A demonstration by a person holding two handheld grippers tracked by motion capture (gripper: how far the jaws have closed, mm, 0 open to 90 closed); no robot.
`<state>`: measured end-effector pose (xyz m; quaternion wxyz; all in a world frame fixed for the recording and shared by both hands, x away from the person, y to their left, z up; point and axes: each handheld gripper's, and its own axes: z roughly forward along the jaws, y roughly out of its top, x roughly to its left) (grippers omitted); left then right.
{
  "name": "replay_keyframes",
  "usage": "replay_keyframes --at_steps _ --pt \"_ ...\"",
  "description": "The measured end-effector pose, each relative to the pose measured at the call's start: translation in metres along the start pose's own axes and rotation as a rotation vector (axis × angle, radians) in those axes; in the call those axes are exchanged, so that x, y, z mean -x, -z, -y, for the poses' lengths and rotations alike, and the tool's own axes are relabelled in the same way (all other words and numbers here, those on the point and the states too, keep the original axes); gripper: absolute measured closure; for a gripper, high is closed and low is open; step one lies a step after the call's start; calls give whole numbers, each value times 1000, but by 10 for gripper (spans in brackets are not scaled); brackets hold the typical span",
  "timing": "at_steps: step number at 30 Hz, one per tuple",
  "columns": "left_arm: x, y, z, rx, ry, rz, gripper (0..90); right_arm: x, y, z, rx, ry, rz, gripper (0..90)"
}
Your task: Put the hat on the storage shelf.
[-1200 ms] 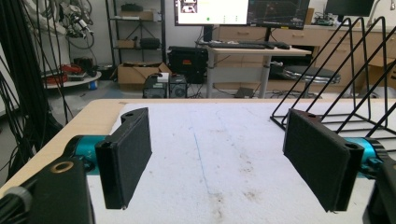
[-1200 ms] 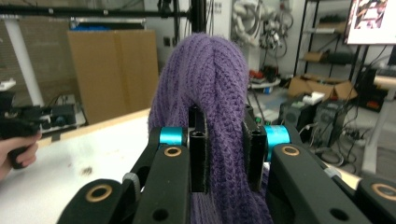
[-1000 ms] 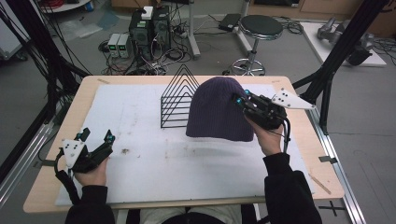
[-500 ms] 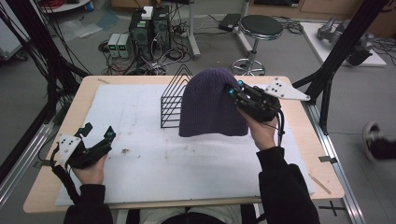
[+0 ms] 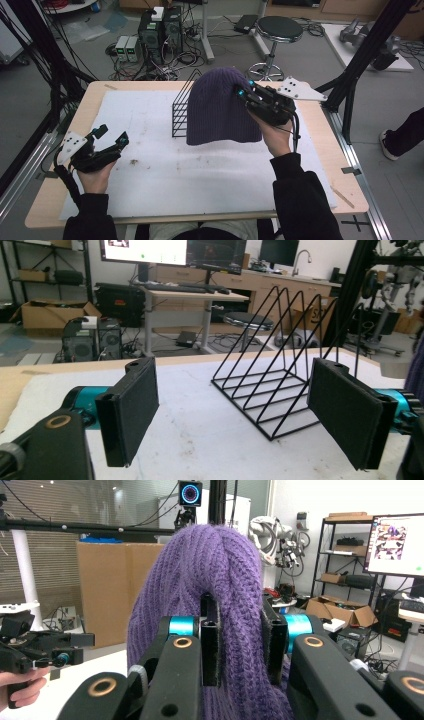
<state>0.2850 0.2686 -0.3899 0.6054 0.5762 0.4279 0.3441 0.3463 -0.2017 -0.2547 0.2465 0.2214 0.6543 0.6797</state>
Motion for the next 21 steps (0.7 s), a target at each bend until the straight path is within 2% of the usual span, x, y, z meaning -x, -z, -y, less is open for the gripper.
replay_keyframes --at_steps 8,14,21 --pt "6 -6 -10 18 -1 77 196 -1 -4 -4 -4 0 1 765" --pt "17 -17 -20 -3 -28 188 197 -3 -8 -6 -6 4 -9 765" --pt "41 -39 -30 -32 -47 333 198 -9 -15 -8 -9 4 -25 765"
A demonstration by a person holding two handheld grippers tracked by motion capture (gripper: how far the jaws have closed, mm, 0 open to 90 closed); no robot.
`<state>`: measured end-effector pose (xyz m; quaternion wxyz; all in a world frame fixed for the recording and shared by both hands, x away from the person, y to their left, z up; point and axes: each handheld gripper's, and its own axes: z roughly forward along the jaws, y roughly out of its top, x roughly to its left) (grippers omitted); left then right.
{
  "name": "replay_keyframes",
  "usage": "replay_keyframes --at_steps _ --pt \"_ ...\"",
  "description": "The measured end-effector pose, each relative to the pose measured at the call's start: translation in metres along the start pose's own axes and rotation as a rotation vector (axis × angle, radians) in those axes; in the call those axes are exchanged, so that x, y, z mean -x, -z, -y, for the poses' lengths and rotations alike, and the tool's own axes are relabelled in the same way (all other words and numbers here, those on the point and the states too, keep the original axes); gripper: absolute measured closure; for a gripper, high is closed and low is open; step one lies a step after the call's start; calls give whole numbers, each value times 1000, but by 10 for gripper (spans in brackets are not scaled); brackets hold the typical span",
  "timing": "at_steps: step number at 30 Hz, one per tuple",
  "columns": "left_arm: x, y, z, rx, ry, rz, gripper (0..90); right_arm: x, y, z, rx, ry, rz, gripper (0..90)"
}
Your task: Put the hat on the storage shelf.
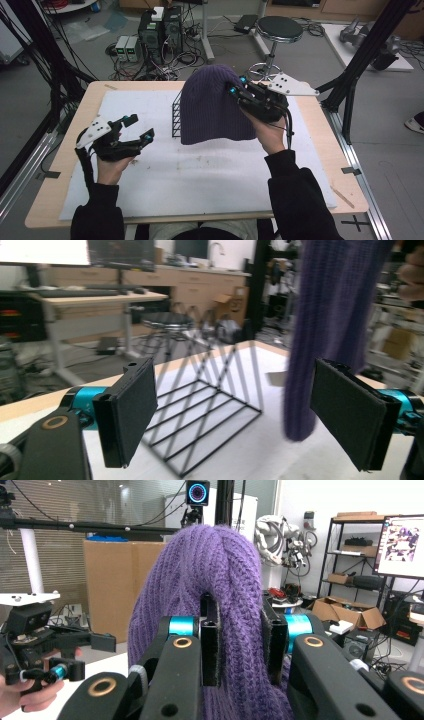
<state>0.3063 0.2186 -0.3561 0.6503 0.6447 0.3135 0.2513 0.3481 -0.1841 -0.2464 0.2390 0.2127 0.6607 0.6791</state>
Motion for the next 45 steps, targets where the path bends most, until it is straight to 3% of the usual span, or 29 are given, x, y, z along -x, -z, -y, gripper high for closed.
replay_keyframes --at_steps 6,10,17,22,28,30,32,33,35,38,45 --pt "18 -33 -7 -40 -15 118 195 -4 -4 -2 3 -4 -10 765" --pt "30 -54 -5 -74 -28 156 195 -7 -7 -3 4 -10 -20 765" --pt "42 -78 4 -105 0 218 199 -13 -11 -5 7 -4 -42 764" --pt "43 -81 10 -118 17 232 218 -16 -11 -7 13 -6 -52 764" --pt "37 -76 16 -98 43 224 283 -16 -10 -7 11 -6 -48 761" --pt "35 -74 17 -96 46 230 341 -16 -10 -7 12 -10 -49 761" --pt "34 -74 18 -93 47 237 475 -16 -11 -7 12 -9 -48 760" --pt "34 -73 19 -87 45 235 475 -16 -11 -7 12 -9 -48 760" --pt "34 -72 20 -77 38 232 615 -16 -12 -6 10 -11 -49 760" --pt "34 -71 21 -75 26 221 754 -16 -12 -5 4 -14 -47 760" --pt "35 -71 21 -97 28 209 809 -14 -11 -3 -1 -10 -41 760"
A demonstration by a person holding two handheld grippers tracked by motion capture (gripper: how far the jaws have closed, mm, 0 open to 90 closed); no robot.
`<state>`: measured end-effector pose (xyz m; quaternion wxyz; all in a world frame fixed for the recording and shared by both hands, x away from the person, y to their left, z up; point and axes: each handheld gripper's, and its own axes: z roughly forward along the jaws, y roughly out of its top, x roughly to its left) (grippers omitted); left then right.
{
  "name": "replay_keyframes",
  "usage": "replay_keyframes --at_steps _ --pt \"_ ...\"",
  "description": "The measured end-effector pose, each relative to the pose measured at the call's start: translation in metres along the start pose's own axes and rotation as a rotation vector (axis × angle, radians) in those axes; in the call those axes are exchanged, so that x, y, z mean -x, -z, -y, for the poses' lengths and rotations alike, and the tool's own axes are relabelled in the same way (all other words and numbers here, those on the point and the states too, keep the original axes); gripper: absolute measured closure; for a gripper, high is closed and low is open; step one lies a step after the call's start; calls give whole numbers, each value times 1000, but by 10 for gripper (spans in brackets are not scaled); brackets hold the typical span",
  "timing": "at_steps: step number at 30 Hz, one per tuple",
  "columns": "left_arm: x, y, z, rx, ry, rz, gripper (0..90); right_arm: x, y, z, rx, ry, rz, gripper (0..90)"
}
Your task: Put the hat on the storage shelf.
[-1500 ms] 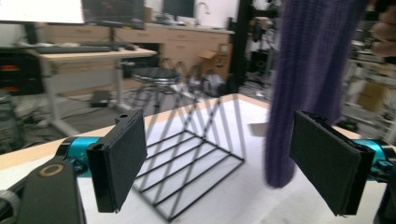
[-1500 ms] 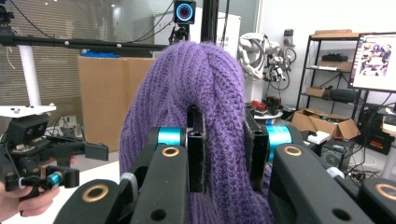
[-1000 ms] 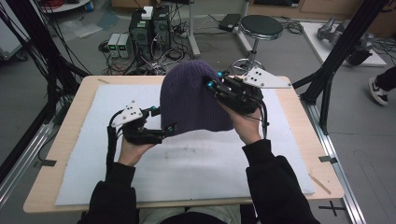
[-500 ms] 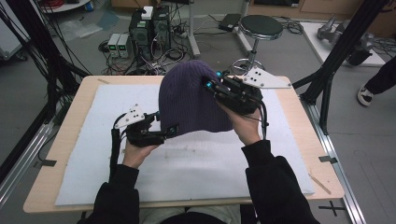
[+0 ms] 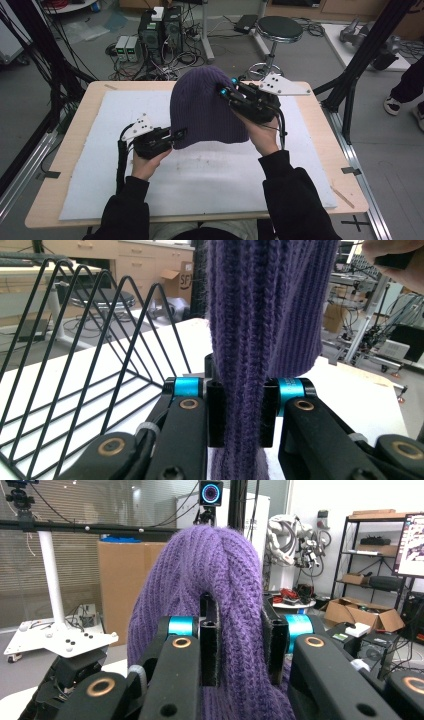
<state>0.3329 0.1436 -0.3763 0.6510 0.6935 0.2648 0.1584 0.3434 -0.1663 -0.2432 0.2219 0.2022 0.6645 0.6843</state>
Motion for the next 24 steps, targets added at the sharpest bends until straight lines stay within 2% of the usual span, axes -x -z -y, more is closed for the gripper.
replay_keyframes --at_steps 5,9,11,16,24 --pt "-1 0 0 -8 -9 -5 814 1 0 2 -4 -3 1 760" --pt "-5 2 0 -1 5 -14 815 3 -1 3 -8 0 7 758" --pt "-7 2 0 0 8 -20 814 6 -3 4 -13 23 19 754" --pt "-13 1 -4 1 -17 -44 814 12 -8 5 -15 69 33 754" --pt "-27 -3 -15 8 -6 -79 812 23 -23 -1 -41 116 86 756"
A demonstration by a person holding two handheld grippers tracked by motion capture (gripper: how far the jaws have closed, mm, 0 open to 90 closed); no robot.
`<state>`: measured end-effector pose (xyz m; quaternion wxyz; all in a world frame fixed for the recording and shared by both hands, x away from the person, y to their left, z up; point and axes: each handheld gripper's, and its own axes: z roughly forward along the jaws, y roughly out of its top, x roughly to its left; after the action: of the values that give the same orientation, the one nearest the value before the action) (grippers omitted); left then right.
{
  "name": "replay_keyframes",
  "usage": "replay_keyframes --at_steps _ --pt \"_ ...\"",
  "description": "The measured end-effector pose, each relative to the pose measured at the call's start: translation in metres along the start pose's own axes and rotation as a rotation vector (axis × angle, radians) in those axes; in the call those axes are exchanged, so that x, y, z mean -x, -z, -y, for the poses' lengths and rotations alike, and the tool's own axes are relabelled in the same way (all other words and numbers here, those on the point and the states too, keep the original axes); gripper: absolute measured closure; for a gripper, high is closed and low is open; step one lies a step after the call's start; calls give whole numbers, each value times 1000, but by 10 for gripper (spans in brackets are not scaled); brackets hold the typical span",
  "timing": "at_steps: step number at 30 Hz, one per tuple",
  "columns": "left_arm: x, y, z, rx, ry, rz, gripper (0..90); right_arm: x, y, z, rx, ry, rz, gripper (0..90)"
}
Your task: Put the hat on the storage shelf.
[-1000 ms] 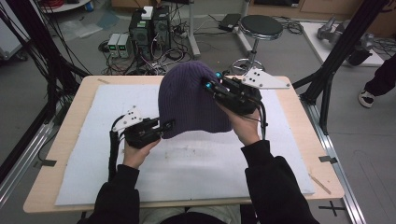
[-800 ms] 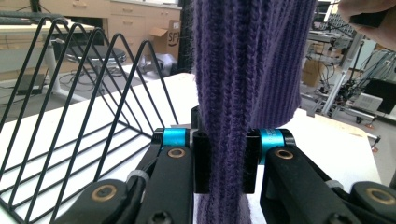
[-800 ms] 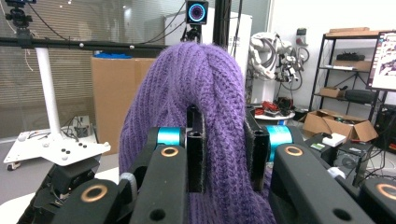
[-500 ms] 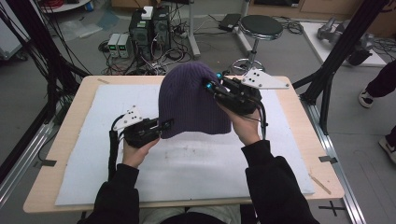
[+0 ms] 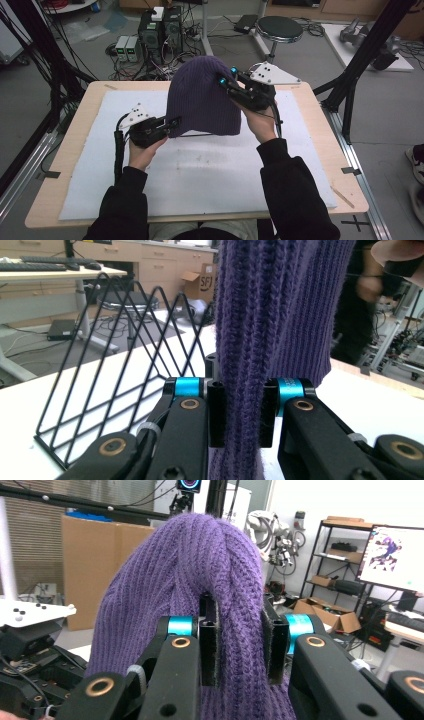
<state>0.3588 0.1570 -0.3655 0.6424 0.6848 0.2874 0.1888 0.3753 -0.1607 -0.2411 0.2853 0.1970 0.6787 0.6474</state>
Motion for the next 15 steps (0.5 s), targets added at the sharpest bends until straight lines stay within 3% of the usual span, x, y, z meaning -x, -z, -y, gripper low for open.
replay_keyframes --at_steps 12,15 --pt "-7 -5 -22 57 -1 -17 812 5 -13 -25 -3 56 46 756" --pt "-8 -7 -29 63 1 -17 812 9 -15 -29 6 52 61 756"
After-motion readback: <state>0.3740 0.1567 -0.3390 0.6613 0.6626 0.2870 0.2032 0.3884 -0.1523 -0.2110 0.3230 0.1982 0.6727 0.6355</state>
